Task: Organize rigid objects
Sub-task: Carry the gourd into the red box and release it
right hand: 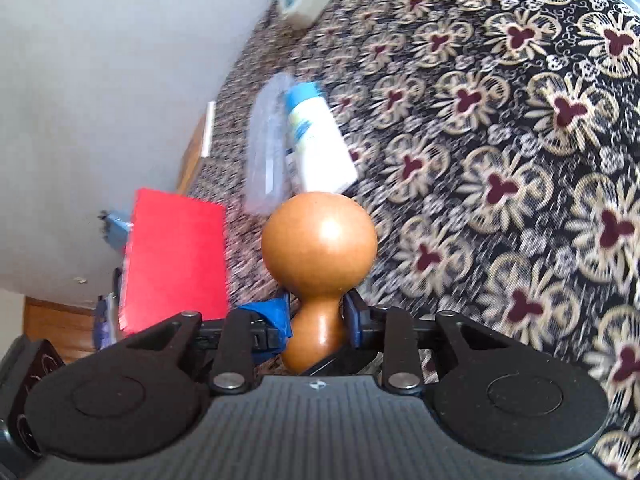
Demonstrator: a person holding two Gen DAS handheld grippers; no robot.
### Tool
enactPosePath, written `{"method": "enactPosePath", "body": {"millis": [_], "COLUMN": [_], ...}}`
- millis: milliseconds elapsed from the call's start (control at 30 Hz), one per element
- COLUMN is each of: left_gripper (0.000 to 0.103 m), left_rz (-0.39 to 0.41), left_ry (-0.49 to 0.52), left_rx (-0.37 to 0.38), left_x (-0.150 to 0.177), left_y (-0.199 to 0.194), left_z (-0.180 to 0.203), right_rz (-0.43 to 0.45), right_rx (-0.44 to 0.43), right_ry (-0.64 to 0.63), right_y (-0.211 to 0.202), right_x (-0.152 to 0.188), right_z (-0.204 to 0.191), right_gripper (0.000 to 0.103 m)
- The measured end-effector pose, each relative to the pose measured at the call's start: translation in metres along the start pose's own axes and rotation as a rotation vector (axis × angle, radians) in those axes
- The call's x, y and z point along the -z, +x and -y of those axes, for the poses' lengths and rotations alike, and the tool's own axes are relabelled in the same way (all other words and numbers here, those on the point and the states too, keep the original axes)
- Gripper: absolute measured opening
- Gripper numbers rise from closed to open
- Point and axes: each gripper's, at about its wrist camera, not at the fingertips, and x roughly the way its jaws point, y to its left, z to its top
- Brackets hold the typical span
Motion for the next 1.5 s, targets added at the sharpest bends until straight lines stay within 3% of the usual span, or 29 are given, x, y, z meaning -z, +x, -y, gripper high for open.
{"method": "enactPosePath", "body": {"millis": [300, 433, 600, 800, 1067, 1167, 1300, 1500], "left_gripper": [0.037, 0.037, 0.037, 0.037, 0.037, 0.037, 0.036, 0.034], "left_rz": [0.177, 0.289, 0.369, 0.363, 0.243, 0.196, 0.190, 0.201], "left_ry": [-0.053, -0.074, -0.112, -0.177, -0.294, -0.331, -0.349, -0.369], "left_rx": [-0.062, -0.102, -0.162, -0.224, -0.271, -0.257, -0.233, -0.160], "left_x": [0.002, 0.000, 0.009, 0.030, 0.071, 0.085, 0.094, 0.087], "left_y": [-0.087, -0.134, -0.174, -0.200, -0.187, -0.171, -0.164, -0.149], "left_z": [-0.037, -0.082, -0.150, -0.240, -0.344, -0.361, -0.366, -0.365], "right_rz": [-0.004, 0.018, -0.015, -0.088, -0.217, -0.267, -0.294, -0.248], "right_rx": [-0.143, -0.203, -0.252, -0.279, -0.238, -0.219, -0.213, -0.167], "right_ry": [-0.183, -0.303, -0.393, -0.443, -0.403, -0.334, -0.242, -0.228], "right_y": [-0.002, 0.015, 0.069, 0.150, 0.253, 0.279, 0.282, 0.267], "right_x": [0.002, -0.004, -0.011, 0.000, 0.021, 0.028, 0.025, 0.015], "right_z": [-0.085, -0.146, -0.216, -0.279, -0.312, -0.306, -0.293, -0.279], "right_gripper": [0.010, 0.010, 0.010, 0.010, 0.010, 0.012, 0.013, 0.013]}}
